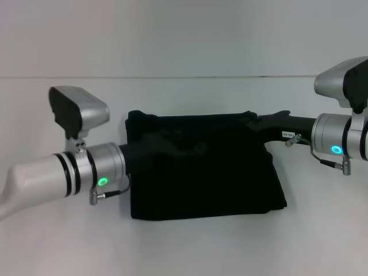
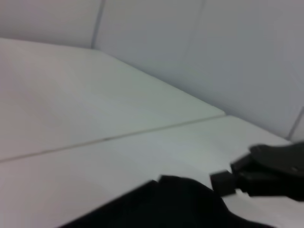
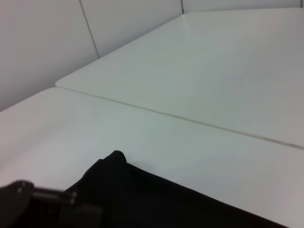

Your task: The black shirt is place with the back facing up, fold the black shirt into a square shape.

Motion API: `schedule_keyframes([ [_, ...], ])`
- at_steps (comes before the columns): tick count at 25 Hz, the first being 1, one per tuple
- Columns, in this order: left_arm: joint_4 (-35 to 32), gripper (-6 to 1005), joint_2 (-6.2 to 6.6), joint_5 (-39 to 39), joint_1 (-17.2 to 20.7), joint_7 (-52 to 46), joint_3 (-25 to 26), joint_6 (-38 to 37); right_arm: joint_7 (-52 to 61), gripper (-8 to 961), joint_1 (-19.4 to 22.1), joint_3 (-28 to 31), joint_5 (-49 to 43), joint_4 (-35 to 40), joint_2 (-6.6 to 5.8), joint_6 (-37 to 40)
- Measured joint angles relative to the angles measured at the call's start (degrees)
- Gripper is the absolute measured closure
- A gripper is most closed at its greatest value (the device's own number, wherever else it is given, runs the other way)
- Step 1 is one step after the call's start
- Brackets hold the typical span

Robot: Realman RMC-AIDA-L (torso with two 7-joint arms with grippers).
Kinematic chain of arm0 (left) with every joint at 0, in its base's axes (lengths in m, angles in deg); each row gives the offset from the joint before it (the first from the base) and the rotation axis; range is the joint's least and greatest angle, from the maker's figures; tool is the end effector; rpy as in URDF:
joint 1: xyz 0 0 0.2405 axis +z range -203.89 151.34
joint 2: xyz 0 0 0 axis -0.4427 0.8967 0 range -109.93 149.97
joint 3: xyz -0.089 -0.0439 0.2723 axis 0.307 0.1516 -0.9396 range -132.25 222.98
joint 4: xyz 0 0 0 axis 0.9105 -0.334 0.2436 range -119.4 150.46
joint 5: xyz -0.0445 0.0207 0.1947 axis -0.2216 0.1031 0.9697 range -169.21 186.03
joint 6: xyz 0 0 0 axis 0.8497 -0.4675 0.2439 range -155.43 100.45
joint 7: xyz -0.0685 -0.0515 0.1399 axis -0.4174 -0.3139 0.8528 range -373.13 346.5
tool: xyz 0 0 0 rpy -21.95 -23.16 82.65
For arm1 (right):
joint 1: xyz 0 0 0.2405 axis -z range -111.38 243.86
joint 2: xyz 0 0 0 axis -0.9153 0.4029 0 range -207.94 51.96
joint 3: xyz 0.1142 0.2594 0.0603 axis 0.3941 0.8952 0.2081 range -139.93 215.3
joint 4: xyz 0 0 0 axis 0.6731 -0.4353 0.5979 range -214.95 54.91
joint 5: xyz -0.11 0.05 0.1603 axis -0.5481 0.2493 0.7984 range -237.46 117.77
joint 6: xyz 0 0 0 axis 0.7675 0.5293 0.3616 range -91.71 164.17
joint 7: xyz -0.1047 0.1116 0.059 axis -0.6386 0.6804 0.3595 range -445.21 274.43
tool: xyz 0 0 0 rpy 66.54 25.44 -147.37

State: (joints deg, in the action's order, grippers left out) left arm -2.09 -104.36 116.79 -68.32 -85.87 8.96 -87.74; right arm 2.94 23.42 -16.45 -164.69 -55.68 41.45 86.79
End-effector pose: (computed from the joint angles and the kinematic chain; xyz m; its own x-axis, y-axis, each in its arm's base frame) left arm -0.2417 0.3986 -0.1206 0.7039 0.4351 0.5614 0.6430 -0.7262 -0.2435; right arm 0.2539 0.4393 -0.0824 0.7497 -0.4818 -0.4536 -0.6505 -0.6622 -0.3718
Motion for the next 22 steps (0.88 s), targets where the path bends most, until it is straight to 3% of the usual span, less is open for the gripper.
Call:
schedule_keyframes([
  [11, 0.49, 210, -0.33, -0.01, -0.41, 0.89, -9.29, 3.95, -0.03, 921, 0.02, 0.00, 0.00, 0.02, 0.00, -0.20],
  [16, 0.63, 210, -0.38, -0.21, -0.62, 1.41, -10.00, 4.18, -0.03, 919, 0.02, 0.00, 0.00, 0.02, 0.00, -0.19],
  [22, -0.78, 210, -0.25, -1.12, -1.08, 1.61, -9.67, -0.78, 0.07, 916, -0.13, 0.00, 0.00, 0.01, -0.14, -0.19],
])
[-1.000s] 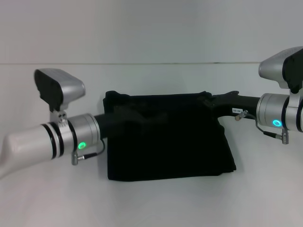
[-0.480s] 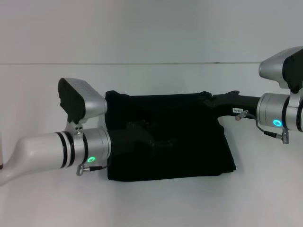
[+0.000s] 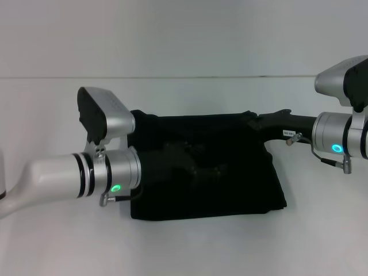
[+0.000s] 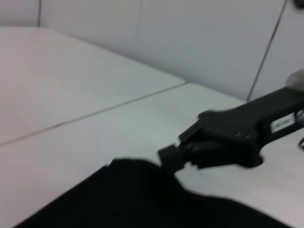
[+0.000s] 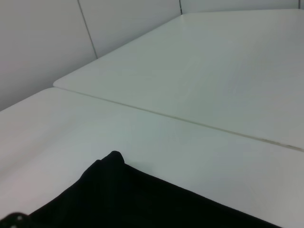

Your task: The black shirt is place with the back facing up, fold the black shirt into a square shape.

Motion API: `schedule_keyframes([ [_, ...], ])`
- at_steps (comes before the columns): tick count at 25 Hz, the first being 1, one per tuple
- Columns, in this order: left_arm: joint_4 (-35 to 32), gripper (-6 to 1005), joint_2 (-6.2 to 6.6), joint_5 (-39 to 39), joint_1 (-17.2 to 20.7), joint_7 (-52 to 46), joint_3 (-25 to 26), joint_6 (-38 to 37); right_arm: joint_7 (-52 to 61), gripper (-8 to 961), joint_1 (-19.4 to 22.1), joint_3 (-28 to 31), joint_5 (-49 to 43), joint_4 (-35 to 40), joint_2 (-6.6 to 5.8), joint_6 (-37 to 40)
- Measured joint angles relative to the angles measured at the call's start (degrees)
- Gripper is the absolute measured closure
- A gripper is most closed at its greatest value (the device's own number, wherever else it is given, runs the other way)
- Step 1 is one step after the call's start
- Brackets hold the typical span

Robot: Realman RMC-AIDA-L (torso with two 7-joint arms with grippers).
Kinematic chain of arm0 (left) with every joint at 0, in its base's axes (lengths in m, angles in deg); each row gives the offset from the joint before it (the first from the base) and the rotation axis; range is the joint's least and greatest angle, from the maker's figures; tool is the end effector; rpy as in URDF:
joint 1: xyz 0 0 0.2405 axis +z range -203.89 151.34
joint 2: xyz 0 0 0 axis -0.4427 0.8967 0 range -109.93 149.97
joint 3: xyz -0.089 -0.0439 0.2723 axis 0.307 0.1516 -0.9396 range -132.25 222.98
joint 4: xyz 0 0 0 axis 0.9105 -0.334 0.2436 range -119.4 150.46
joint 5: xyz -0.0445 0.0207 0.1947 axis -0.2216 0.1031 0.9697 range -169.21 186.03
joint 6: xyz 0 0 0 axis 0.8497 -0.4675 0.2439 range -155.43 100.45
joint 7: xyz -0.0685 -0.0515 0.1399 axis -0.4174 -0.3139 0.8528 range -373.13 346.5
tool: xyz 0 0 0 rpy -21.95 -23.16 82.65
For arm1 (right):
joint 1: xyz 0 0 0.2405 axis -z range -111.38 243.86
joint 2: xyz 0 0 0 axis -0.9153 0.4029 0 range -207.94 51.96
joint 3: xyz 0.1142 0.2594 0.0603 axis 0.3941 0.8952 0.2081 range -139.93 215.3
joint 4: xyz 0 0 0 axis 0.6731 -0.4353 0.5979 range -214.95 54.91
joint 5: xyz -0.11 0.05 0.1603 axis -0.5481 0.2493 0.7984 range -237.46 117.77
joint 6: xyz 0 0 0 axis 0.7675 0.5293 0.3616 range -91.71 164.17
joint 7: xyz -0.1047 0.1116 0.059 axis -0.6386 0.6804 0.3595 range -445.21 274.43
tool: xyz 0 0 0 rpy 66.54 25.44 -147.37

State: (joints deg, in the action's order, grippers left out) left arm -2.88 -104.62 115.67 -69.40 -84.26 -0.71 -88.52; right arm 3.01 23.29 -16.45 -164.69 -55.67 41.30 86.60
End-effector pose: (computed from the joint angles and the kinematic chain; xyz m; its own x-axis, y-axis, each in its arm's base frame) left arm -0.2260 0.3894 -0.1368 0.8062 0.3671 0.4639 0.5090 -0.8301 -0.2277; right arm 0.2539 0.4408 -0.0809 0.7510 -0.4800 -0.4535 -0.6495 -0.6606 -0.3765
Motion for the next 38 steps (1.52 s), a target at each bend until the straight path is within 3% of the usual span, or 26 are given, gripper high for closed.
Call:
schedule_keyframes([
  [7, 0.38, 210, -0.03, -2.50, -1.41, 2.18, -0.33, 2.52, -0.02, 913, -0.15, 0.00, 0.00, 0.01, 0.01, 0.17],
  [16, 5.89, 210, -0.10, -2.66, -5.50, 4.66, -0.40, 13.88, -0.11, 909, -0.35, 0.00, 0.00, 0.08, 0.21, 0.20],
  [26, 6.49, 209, -0.08, -2.68, -5.93, 5.68, -0.42, 14.62, -0.38, 905, -0.38, 0.00, 0.50, 0.09, 0.23, 0.23],
  [32, 4.88, 209, 0.17, -2.67, -4.65, 3.57, 0.59, 7.09, -0.42, 902, -0.18, 0.00, 0.53, 0.56, 0.23, 0.21],
  [38, -4.21, 209, 0.54, -2.67, 1.11, -3.58, 1.55, -4.28, 0.01, 899, 0.23, 0.53, 0.53, 0.76, 0.14, 0.43],
])
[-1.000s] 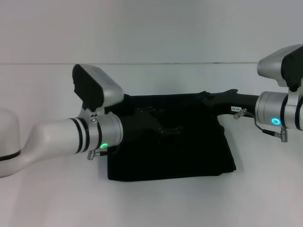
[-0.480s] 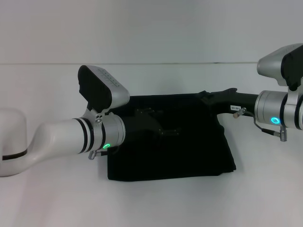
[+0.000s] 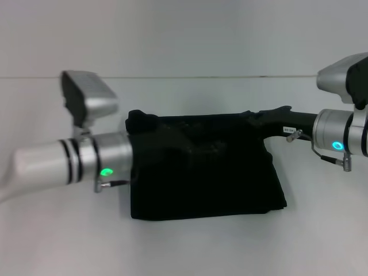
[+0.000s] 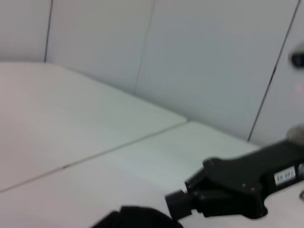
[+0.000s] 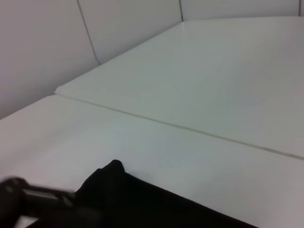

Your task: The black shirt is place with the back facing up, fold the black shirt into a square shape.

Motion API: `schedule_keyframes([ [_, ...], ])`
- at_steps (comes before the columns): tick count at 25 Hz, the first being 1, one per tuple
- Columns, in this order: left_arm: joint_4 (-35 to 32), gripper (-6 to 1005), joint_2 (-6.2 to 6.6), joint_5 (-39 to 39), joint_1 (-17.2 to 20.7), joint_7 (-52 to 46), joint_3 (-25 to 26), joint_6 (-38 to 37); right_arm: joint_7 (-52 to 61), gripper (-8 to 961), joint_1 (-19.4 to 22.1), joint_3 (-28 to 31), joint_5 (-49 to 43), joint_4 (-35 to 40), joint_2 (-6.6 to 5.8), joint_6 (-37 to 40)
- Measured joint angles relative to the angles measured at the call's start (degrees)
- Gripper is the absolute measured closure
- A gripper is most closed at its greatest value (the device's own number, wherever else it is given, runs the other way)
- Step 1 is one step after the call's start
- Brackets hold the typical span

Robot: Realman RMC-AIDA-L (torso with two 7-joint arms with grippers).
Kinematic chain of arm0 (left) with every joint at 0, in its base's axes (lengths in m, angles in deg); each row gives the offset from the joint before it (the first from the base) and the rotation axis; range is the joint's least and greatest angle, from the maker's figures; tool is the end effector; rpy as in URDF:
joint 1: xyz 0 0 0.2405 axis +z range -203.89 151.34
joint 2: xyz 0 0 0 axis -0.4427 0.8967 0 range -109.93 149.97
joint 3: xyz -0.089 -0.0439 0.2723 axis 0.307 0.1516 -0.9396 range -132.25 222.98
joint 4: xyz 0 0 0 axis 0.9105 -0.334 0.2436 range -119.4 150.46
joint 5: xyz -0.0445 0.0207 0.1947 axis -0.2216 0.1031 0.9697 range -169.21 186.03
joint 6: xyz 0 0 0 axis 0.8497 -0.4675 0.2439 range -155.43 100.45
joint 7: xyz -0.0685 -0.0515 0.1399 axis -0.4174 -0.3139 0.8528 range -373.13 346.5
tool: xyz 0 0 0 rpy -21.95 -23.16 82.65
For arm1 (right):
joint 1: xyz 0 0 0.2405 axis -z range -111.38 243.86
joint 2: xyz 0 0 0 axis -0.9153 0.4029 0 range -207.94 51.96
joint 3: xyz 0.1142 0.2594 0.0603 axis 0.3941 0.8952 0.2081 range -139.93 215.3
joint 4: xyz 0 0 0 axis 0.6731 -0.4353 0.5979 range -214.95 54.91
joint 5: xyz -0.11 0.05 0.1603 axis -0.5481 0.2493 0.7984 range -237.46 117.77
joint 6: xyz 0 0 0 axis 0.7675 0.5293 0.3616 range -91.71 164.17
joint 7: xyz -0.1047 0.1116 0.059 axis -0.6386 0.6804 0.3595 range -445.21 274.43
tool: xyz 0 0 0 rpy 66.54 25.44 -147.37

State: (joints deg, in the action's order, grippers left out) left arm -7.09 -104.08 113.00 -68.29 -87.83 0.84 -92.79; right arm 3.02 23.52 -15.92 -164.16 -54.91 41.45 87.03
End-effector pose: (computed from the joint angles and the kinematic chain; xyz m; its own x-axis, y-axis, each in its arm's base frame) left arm -0.2173 0.3993 -0.1125 0.7495 0.3613 0.5548 0.5448 -0.8127 -0.2068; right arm 0.2515 0.4420 -0.0782 0.7441 -0.4729 -0.4719 -0.6546 -0.6575 -0.3732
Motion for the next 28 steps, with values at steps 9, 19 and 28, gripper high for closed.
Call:
schedule_keyframes([
  [9, -11.98, 208, 0.35, 0.00, 7.70, -12.10, 3.05, -4.11, -0.04, 895, 1.35, 7.10, 0.00, 0.03, -0.87, 6.36],
  [19, -12.68, 195, 2.28, 4.58, 7.36, -11.19, 5.60, -14.37, -0.66, 687, 5.00, 6.81, -1.48, 4.63, -1.96, 19.61],
  [28, -13.44, 131, 3.08, 14.22, 3.51, -8.23, 1.09, -12.30, 2.70, 296, 4.10, 4.68, -12.35, 8.80, -2.21, 22.14],
])
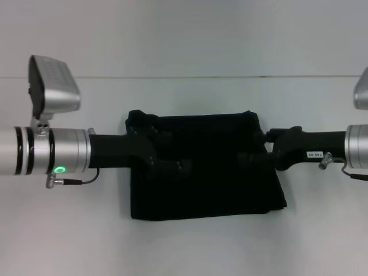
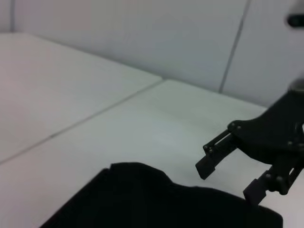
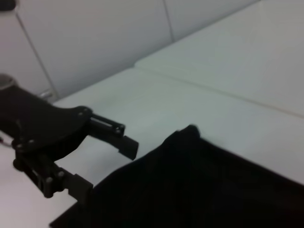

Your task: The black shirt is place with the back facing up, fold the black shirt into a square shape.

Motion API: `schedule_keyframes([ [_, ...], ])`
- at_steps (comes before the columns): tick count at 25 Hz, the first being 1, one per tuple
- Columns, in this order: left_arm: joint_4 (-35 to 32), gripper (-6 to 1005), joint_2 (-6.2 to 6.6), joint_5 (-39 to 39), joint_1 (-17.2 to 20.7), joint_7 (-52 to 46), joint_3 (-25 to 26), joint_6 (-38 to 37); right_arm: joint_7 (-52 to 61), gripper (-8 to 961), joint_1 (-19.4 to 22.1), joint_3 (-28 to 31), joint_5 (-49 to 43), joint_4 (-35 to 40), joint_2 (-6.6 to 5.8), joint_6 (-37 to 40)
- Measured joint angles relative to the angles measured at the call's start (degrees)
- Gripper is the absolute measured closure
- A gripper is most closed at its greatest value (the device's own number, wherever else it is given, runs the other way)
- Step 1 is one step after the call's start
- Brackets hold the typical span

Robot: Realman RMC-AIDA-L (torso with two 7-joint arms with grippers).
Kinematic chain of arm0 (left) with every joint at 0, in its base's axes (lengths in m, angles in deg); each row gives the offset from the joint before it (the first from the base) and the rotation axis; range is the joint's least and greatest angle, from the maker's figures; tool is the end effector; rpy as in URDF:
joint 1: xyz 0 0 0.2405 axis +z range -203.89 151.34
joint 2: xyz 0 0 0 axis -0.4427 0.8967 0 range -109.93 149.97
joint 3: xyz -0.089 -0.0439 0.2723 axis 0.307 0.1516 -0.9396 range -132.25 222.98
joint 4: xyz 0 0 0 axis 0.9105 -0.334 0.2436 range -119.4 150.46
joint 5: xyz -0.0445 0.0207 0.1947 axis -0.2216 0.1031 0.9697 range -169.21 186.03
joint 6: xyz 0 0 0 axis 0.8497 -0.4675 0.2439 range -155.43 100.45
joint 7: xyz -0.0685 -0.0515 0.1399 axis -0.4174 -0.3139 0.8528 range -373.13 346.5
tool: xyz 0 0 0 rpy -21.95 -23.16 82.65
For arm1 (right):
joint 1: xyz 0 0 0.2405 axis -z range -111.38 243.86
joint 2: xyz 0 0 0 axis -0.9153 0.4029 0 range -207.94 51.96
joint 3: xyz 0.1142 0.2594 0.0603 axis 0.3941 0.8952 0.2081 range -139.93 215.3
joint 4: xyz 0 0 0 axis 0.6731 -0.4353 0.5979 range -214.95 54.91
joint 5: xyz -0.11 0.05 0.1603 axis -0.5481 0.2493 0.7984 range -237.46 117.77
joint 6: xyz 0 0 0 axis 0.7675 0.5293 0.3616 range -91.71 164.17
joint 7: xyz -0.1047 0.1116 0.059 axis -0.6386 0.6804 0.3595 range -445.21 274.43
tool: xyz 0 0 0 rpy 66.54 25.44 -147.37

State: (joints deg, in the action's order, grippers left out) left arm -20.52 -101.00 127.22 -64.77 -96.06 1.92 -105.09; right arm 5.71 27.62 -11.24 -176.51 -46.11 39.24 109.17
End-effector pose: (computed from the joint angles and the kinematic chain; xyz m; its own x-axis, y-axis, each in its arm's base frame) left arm -0.2401 0.3885 -0.0658 0.8546 0.3302 0.4008 0.4325 -0.8798 -0.1974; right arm 0.2579 0.4014 -0.0514 0.8158 -0.4488 -0.3647 -0.5427 -0.8121 -0.2147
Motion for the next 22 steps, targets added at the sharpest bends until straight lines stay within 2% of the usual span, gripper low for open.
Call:
schedule_keyframes([
  [2, -0.25, 133, 0.00, 0.88, -0.24, -0.08, -0.63, -0.27, 0.74, 196, -0.24, -0.10, -1.78, 0.98, 0.24, 0.57],
  [8, -0.36, 137, -0.22, 1.29, -0.31, -0.10, -1.71, -0.27, 2.58, 155, -0.90, -0.51, -4.46, 2.29, 0.46, 0.42],
  [22, -0.27, 138, -0.50, 1.34, -0.34, -0.31, -1.73, 0.09, 2.85, 157, -1.31, -0.64, -4.61, 2.31, 0.35, 0.26],
])
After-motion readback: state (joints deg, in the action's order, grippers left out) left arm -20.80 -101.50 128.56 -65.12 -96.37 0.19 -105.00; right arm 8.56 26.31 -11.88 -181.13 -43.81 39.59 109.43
